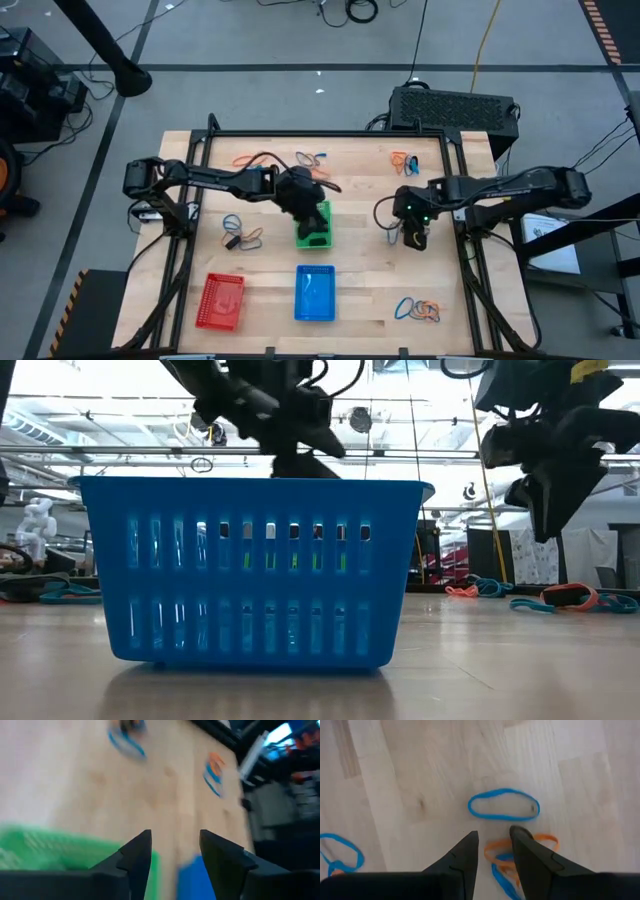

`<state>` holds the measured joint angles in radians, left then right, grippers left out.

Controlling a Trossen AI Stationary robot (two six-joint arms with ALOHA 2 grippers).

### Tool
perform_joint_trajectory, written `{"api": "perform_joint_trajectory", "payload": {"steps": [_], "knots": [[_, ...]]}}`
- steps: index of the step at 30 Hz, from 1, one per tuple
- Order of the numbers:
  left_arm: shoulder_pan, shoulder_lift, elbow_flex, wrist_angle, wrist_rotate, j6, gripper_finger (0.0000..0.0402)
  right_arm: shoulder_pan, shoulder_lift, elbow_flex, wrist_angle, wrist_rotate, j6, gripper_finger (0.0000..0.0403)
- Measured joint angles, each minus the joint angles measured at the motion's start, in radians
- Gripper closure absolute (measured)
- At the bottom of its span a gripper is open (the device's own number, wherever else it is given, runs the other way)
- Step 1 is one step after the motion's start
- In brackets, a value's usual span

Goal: Sort rubber bands into baskets
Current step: Put the black rubberband into the green bin

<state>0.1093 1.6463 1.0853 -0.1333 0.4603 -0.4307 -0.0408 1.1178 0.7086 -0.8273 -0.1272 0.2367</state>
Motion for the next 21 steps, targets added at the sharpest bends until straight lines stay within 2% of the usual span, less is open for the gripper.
{"api": "perform_joint_trajectory", "payload": {"steps": [4, 7, 10, 17, 19, 21], "knots": [[0.007, -0.016, 0.000, -0.178, 0.132, -0.062, 0.0226, 0.000, 0.044, 0.000, 0.088, 0.000, -0.046, 0.0289], [-0.009, -0.054, 0.000, -0.393, 0.129, -0.042, 0.0226, 0.000, 0.077, 0.000, 0.158, 0.000, -0.076, 0.0289], [-0.031, -0.091, 0.000, -0.601, 0.045, 0.007, 0.0226, 0.000, 0.104, 0.000, 0.206, 0.000, -0.099, 0.0289], [-0.079, -0.165, 0.000, -1.019, -0.295, 0.016, 0.0226, -0.001, 0.146, 0.001, 0.263, -0.002, -0.100, 0.0289], [-0.085, -0.165, -0.006, -1.079, -0.334, -0.004, 0.0226, -0.001, 0.154, 0.001, 0.281, -0.003, -0.100, 0.0289], [-0.085, -0.165, -0.026, -1.106, -0.329, -0.018, 0.0226, -0.001, 0.158, 0.001, 0.279, -0.003, -0.100, 0.0289]]}}
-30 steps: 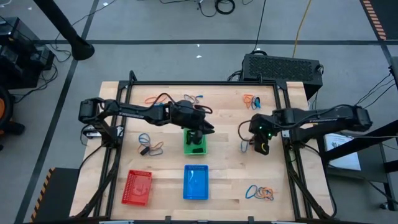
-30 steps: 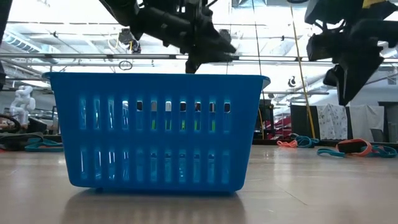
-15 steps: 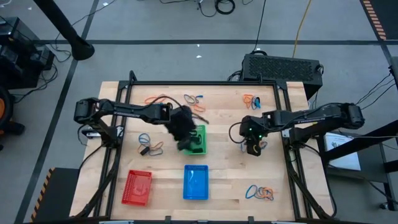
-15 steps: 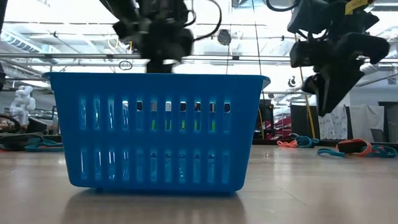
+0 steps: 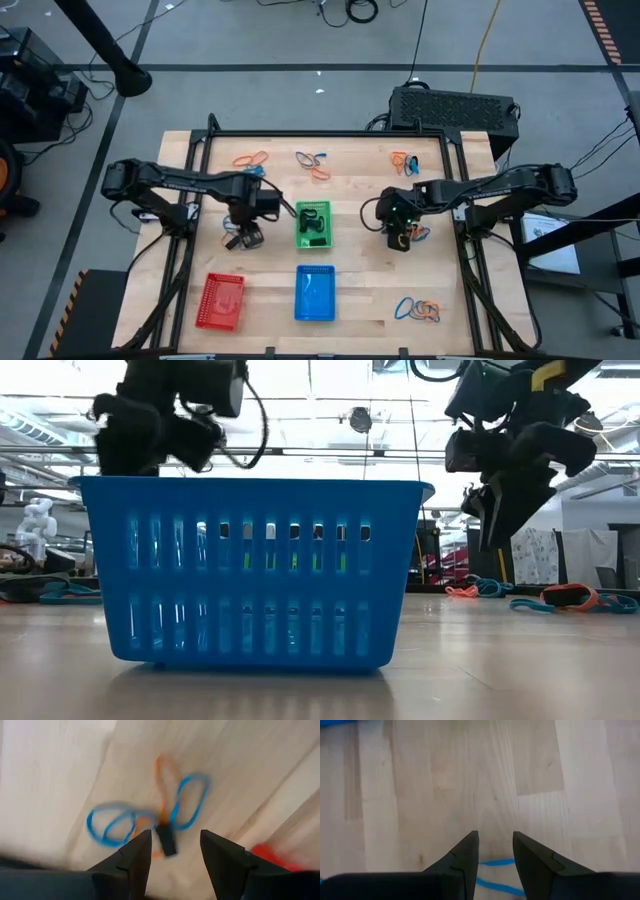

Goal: Sort rubber bands into baskets
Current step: Put the black rubberband into the green bin

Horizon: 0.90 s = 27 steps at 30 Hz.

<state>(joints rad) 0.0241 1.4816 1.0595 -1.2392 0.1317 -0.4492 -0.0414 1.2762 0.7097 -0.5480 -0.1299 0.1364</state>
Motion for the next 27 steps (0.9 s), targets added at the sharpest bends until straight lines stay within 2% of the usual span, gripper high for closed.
{"api": "perform_joint_trajectory", "payload": {"steps": [5, 12, 20, 27], "knots": [[0.000, 0.003, -0.106, 0.027, 0.060, -0.041, 0.0226, 0.000, -0.002, 0.000, -0.004, -0.001, 0.010, 0.0289], [0.002, 0.004, -0.217, 0.060, 0.069, -0.110, 0.0226, 0.000, -0.003, 0.000, -0.001, -0.004, 0.041, 0.0289], [0.000, 0.004, -0.279, 0.185, 0.098, -0.147, 0.0226, 0.000, -0.003, 0.000, -0.002, -0.007, 0.061, 0.0289], [0.000, 0.004, -0.303, 0.214, 0.098, -0.149, 0.0226, 0.000, -0.003, 0.000, -0.003, -0.031, 0.061, 0.0289]]}}
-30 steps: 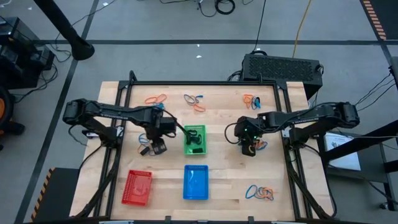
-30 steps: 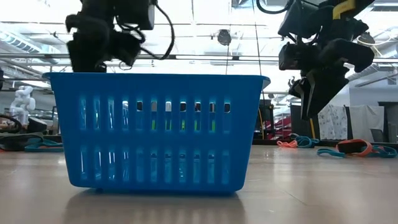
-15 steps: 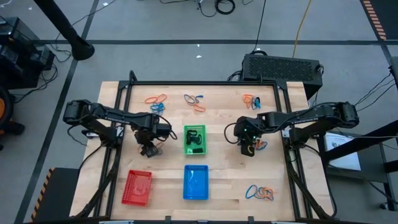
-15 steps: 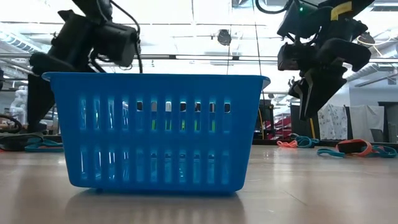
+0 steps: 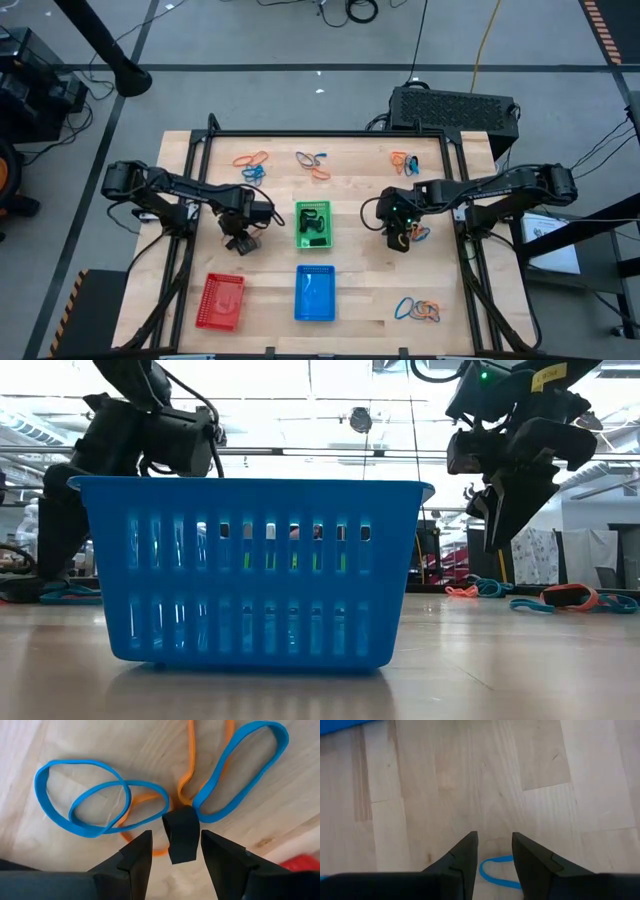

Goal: Sort rubber bands into baskets
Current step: Put the black rubberband into the green bin

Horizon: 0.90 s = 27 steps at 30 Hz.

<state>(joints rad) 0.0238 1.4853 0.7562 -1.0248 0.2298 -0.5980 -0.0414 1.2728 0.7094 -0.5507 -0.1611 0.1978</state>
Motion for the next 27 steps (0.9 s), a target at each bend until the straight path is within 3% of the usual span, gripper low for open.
{"api": "perform_joint_trajectory", "payload": {"steps": [4, 7, 14, 27], "knots": [[0.000, 0.000, -0.028, 0.030, 0.022, 0.000, 0.0229, 0.000, 0.000, 0.000, 0.000, -0.001, 0.000, 0.0289], [0.000, 0.000, -0.036, 0.033, 0.030, 0.000, 0.0254, 0.000, 0.000, 0.000, 0.000, -0.001, 0.000, 0.0289], [0.000, 0.000, -0.036, 0.036, 0.030, 0.001, 0.0385, 0.000, 0.000, 0.000, 0.000, -0.001, -0.030, 0.0289], [0.001, -0.083, 0.065, -0.040, 0.027, 0.027, 0.0388, 0.000, -0.001, 0.000, -0.009, -0.001, -0.029, 0.0289]]}}
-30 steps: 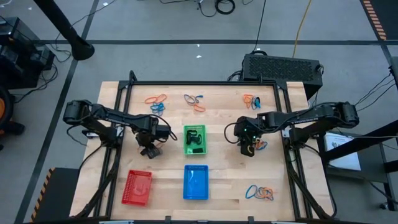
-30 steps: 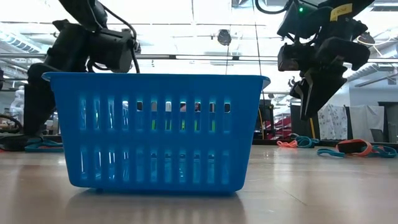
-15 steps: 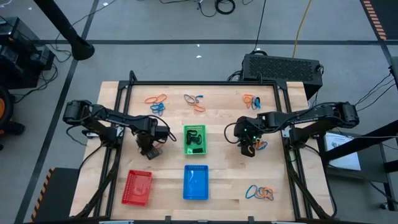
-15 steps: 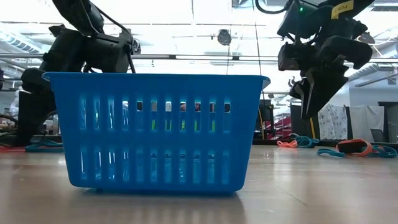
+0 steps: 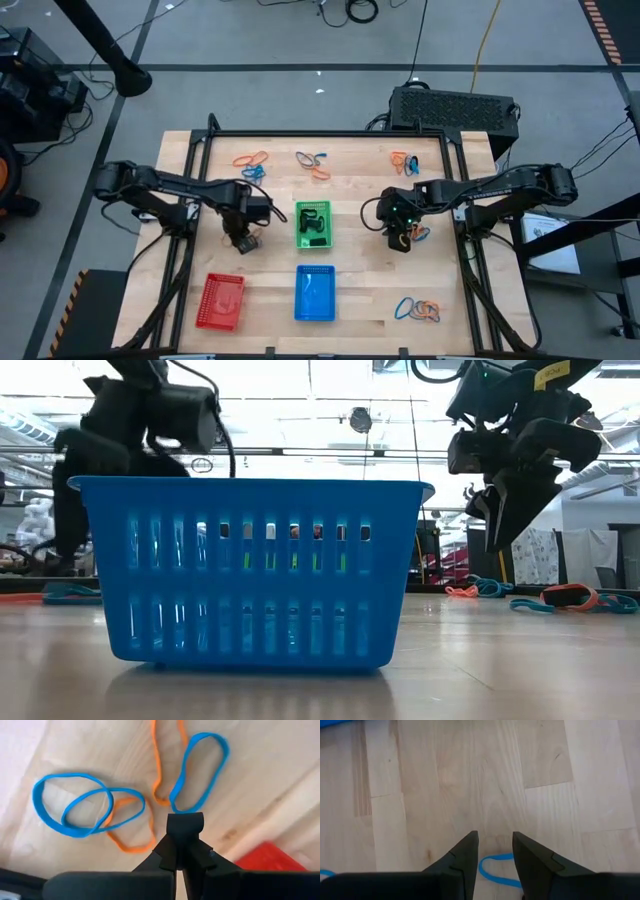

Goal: Sort rubber bands into baskets
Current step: Put the black rubberband into the green bin

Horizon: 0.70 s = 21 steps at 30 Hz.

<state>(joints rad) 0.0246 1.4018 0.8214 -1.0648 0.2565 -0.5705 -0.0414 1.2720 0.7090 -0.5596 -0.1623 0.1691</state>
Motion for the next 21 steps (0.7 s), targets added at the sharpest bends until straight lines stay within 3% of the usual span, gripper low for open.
{"api": "perform_joint_trajectory", "payload": {"steps": [5, 8, 14, 17, 21], "knots": [[0.000, -0.053, 0.050, -0.026, 0.011, -0.012, 0.0388, 0.000, 0.000, 0.000, -0.003, 0.000, 0.001, 0.0289], [0.000, -0.074, 0.069, 0.054, 0.030, -0.025, 0.0388, 0.000, 0.000, 0.000, -0.005, 0.000, 0.001, 0.0289], [0.001, -0.074, 0.077, 0.482, 0.026, -0.052, 0.0388, 0.000, 0.000, 0.000, -0.010, -0.001, 0.033, 0.0289], [0.008, -0.039, 0.078, 0.711, -0.035, -0.058, 0.0388, 0.000, 0.000, 0.000, -0.023, -0.002, 0.110, 0.0289], [0.028, 0.044, 0.078, 0.894, -0.097, -0.077, 0.0388, 0.000, 0.000, 0.000, -0.050, -0.002, 0.203, 0.0289]]}}
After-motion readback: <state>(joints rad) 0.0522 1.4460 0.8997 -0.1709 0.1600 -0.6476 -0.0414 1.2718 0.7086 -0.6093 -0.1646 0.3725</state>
